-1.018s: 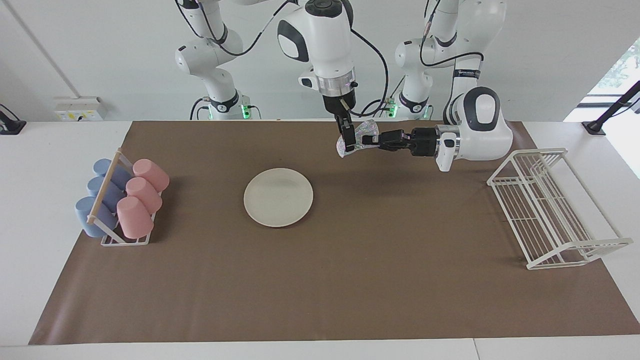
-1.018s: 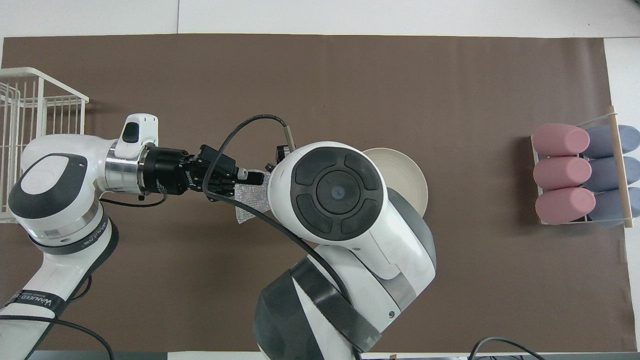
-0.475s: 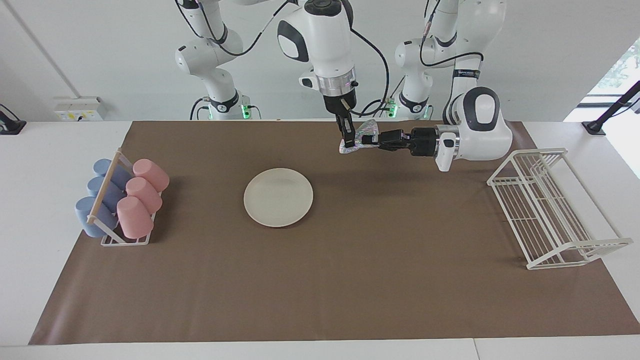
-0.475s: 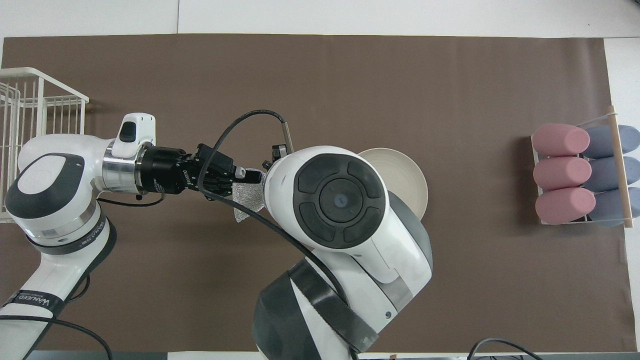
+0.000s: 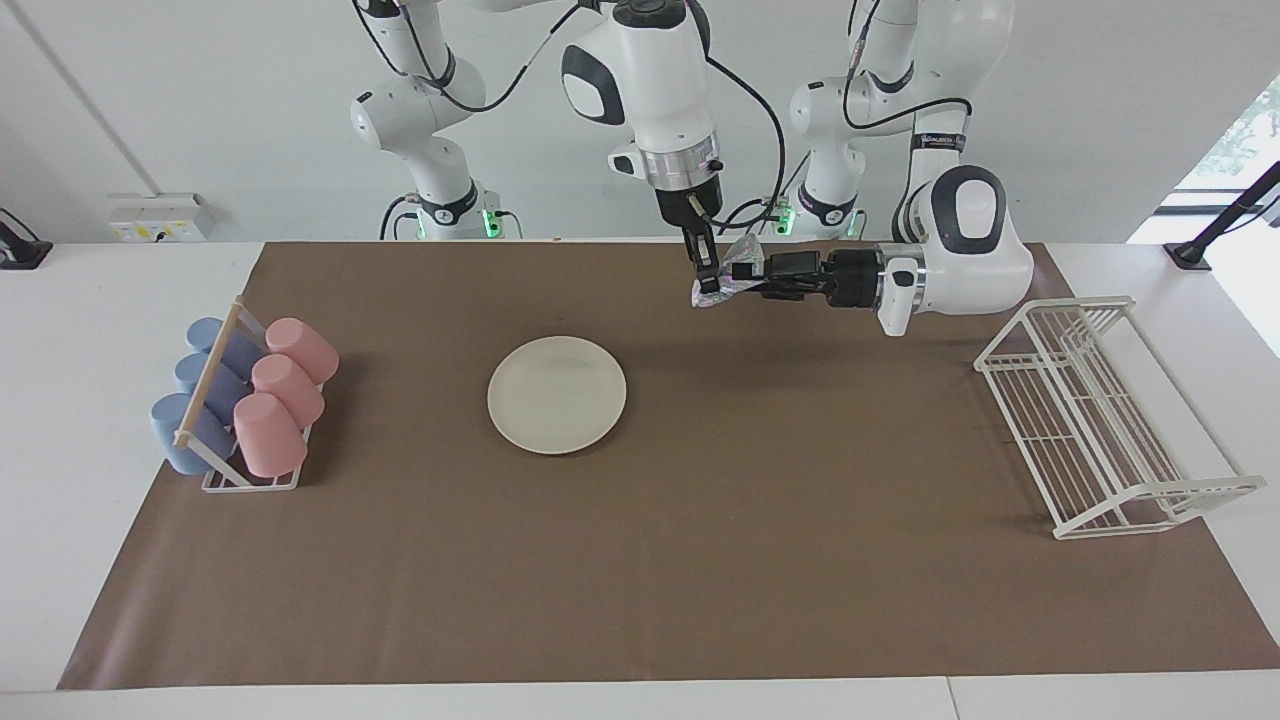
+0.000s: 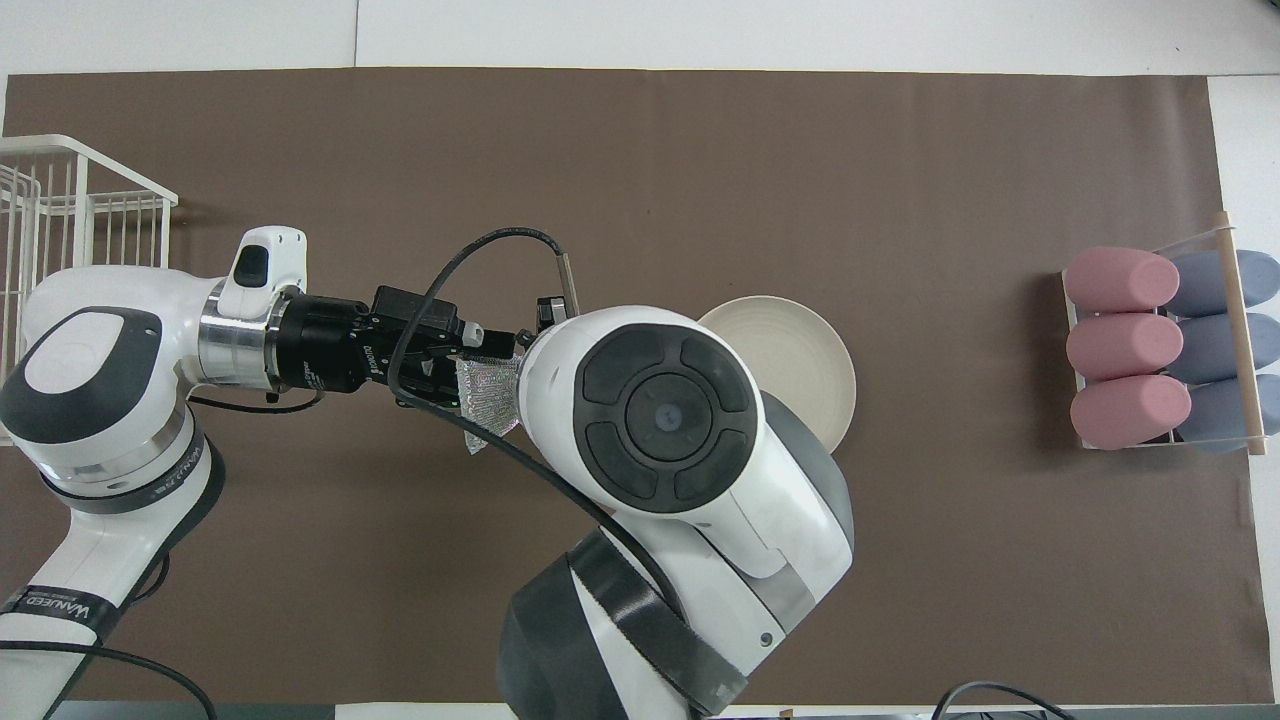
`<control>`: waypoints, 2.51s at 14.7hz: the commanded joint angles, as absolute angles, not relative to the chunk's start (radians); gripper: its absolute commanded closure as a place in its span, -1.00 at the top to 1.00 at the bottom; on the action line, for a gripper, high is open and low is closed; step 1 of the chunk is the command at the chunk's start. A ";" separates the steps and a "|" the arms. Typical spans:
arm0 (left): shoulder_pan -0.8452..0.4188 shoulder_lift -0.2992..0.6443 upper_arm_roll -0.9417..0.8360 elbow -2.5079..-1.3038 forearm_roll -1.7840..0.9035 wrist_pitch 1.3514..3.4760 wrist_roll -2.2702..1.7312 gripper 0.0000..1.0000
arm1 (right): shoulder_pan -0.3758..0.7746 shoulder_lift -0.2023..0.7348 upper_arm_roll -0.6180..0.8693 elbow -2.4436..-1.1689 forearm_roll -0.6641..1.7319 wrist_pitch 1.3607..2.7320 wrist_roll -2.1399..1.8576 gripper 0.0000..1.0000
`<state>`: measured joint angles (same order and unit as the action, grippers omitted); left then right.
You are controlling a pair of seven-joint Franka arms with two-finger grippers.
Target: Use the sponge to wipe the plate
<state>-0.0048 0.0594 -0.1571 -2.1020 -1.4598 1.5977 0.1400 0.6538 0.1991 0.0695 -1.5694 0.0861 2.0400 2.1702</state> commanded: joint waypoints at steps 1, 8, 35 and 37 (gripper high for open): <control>-0.015 0.037 -0.155 -2.123 -1.447 1.612 0.149 1.00 | 0.657 0.169 0.072 -1.594 0.094 1.998 2.113 -1.00; -0.006 0.037 -0.152 -2.123 -1.436 1.615 0.147 1.00 | 0.534 0.091 0.069 -1.779 0.094 1.983 1.553 -1.00; 0.069 0.031 -0.143 -1.968 -0.503 1.736 0.156 1.00 | 0.302 0.184 0.066 -2.215 0.301 2.439 1.252 -1.00; 0.068 0.029 -0.140 -1.965 -0.503 1.738 0.129 1.00 | 0.284 0.184 0.064 -2.215 0.301 2.441 1.209 -1.00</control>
<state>0.0621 0.0492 -0.1392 -1.9623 -0.5235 1.7314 0.1556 0.3120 0.1830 0.0560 -2.1892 0.2816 2.4193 1.2783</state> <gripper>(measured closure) 0.000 0.938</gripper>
